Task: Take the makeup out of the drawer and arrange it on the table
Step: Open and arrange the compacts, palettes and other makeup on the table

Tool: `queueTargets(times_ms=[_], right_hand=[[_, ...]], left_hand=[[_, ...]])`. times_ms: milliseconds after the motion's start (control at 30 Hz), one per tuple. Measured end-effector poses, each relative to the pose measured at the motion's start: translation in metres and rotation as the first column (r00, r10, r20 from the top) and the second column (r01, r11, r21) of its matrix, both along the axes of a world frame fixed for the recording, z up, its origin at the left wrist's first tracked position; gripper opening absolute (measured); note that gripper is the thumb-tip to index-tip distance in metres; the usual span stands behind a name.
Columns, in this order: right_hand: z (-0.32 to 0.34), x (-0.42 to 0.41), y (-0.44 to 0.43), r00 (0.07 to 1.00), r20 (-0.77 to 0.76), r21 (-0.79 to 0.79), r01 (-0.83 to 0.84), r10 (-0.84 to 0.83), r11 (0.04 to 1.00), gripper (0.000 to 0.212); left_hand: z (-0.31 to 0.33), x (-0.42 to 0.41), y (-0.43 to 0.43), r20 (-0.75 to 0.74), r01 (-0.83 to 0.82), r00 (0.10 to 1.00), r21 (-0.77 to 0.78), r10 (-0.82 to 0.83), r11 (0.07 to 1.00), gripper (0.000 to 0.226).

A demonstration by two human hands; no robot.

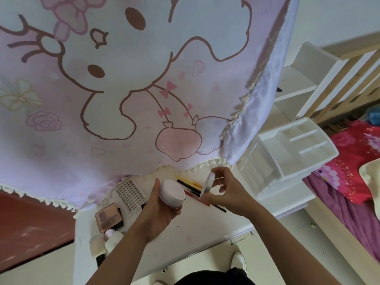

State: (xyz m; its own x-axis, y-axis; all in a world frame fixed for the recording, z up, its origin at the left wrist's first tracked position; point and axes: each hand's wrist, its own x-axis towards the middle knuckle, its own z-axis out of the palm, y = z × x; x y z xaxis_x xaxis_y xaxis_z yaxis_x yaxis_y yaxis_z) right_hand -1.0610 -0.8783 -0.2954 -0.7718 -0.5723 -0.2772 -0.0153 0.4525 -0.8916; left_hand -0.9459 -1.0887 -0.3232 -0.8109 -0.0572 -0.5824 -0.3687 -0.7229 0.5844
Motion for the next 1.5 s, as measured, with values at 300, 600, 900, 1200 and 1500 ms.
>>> queueTargets(times_ms=[300, 600, 900, 1200, 1500], right_hand=[[-0.066, 0.007, 0.071, 0.936, 0.107, 0.15, 0.319, -0.337, 0.936, 0.081], [-0.12, 0.012, 0.094, 0.995, 0.049, 0.425, 0.057, -0.087, 0.903, 0.09], [-0.164, 0.009, 0.041, 0.998, -0.041, 0.412, -0.018, 0.038, 0.911, 0.089], [-0.195, 0.036, 0.007, 0.973, -0.066, 0.362, -0.184, 0.222, 0.914, 0.086], [-0.191, 0.026, 0.052, 0.999, 0.002, 0.356, 0.036, -0.039, 0.934, 0.084]], left_hand=[[-0.046, -0.006, 0.031, -0.006, 0.226, 0.972, -0.253, -0.235, 0.941, 0.093], [-0.084, -0.029, 0.051, 0.122, 0.252, 0.967, -0.602, -0.225, 0.758, 0.083], [-0.09, -0.04, 0.022, 0.235, 0.247, 0.966, -0.724, -0.106, 0.644, 0.086], [-0.099, -0.052, 0.015, 0.237, 0.247, 0.967, -0.803, -0.09, 0.542, 0.067], [-0.139, -0.129, 0.051, 0.168, 0.216, 0.975, -0.88, -0.148, 0.424, 0.078]])
